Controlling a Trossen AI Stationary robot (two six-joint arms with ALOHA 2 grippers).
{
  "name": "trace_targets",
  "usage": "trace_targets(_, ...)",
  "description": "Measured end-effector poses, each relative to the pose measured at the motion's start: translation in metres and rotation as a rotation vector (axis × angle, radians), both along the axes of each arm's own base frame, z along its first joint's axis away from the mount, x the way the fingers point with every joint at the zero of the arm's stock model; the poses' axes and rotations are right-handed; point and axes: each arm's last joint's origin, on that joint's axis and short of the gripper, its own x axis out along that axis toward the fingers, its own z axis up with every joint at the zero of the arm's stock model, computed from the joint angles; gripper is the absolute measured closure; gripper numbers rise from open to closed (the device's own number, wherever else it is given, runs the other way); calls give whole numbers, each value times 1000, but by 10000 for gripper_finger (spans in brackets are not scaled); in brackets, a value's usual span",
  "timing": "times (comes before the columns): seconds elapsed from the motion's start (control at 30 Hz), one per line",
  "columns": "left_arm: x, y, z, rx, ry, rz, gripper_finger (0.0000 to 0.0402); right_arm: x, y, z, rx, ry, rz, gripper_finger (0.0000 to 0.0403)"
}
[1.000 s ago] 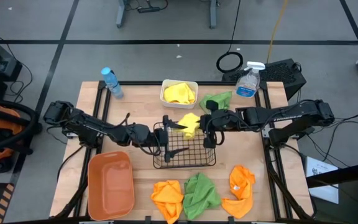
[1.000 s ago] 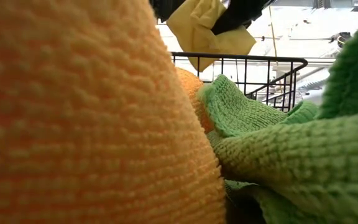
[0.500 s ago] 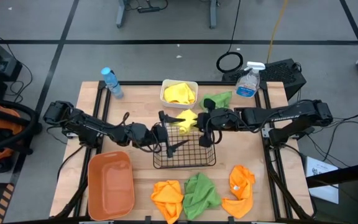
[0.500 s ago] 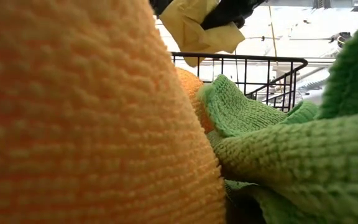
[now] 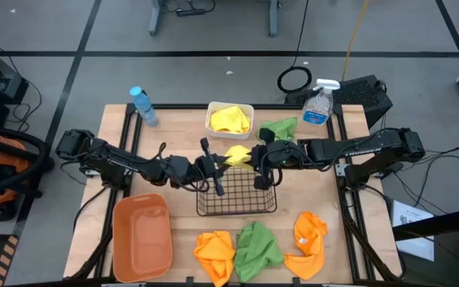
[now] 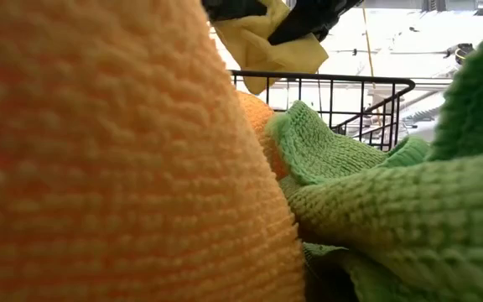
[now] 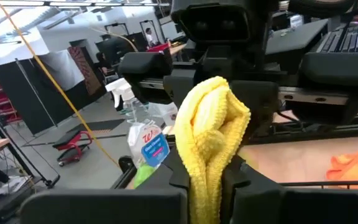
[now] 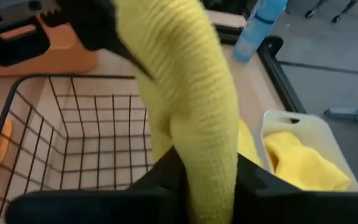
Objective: Sort microfiber towel by color & place in baskets
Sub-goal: Put the yellow microfiber cloth into the white bin
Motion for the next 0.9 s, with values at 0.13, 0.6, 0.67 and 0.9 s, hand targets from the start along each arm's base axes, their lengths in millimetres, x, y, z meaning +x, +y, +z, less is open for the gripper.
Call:
trace_targets(0.13,1,8,-4,-30,30,12,374,-3,3,-5,-4,58,8,271)
trace_targets(0.6,5,45,-10,-155,90,-260,377,-5,1,7,29,-18,79,229)
trace_targets(0.67,5,46,-9,-151,82,-262,377,-2,-1,3,37,-3,84,264)
trace_targets(0.9,5,46,-11,-153,94,-254,337,0,-11,-1,4,23,82,389)
